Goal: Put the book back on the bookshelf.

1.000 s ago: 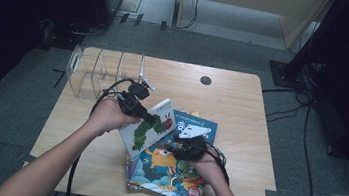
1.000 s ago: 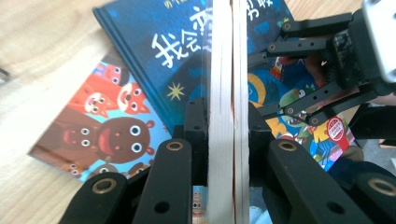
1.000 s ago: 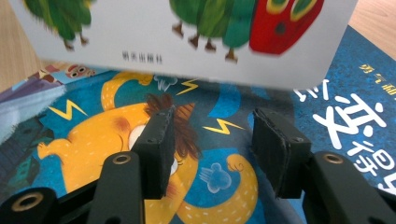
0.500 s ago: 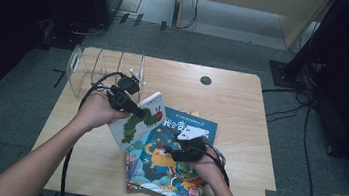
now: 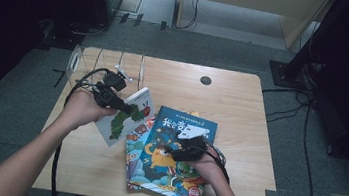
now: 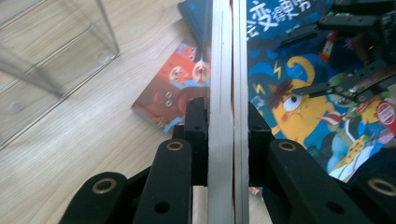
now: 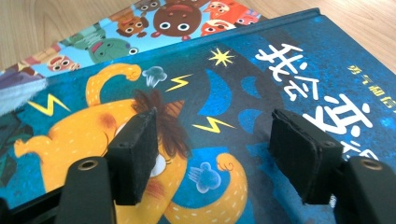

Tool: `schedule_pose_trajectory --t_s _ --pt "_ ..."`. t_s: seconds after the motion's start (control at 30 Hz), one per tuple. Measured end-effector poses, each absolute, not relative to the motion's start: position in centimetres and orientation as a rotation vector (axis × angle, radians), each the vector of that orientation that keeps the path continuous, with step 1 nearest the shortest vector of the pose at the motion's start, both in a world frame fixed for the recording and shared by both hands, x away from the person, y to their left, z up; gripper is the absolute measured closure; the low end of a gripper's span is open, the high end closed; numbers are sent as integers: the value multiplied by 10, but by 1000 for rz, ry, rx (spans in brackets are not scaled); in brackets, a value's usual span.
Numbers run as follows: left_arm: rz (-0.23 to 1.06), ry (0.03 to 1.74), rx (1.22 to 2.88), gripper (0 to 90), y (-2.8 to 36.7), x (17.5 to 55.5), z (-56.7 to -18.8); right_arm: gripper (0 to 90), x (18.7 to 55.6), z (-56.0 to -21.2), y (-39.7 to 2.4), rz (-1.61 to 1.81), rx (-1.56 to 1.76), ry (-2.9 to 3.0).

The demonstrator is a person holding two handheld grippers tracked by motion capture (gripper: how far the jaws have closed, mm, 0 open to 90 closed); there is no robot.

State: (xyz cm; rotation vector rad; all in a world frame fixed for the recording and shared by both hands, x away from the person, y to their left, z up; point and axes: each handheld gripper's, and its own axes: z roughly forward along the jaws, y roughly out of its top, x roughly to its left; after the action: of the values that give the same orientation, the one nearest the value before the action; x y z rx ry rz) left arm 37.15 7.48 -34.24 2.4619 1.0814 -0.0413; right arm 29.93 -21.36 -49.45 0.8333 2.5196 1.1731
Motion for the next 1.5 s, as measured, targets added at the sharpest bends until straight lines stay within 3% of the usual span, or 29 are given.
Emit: schedule_pose_trajectory --t_s 0.9,1.5 --pt "0 1247 2395 777 118 400 -291 286 300 -495 -211 1162 843 2516" --pt "82 1319 2386 778 110 439 -257 286 300 -494 -210 1161 851 2515"
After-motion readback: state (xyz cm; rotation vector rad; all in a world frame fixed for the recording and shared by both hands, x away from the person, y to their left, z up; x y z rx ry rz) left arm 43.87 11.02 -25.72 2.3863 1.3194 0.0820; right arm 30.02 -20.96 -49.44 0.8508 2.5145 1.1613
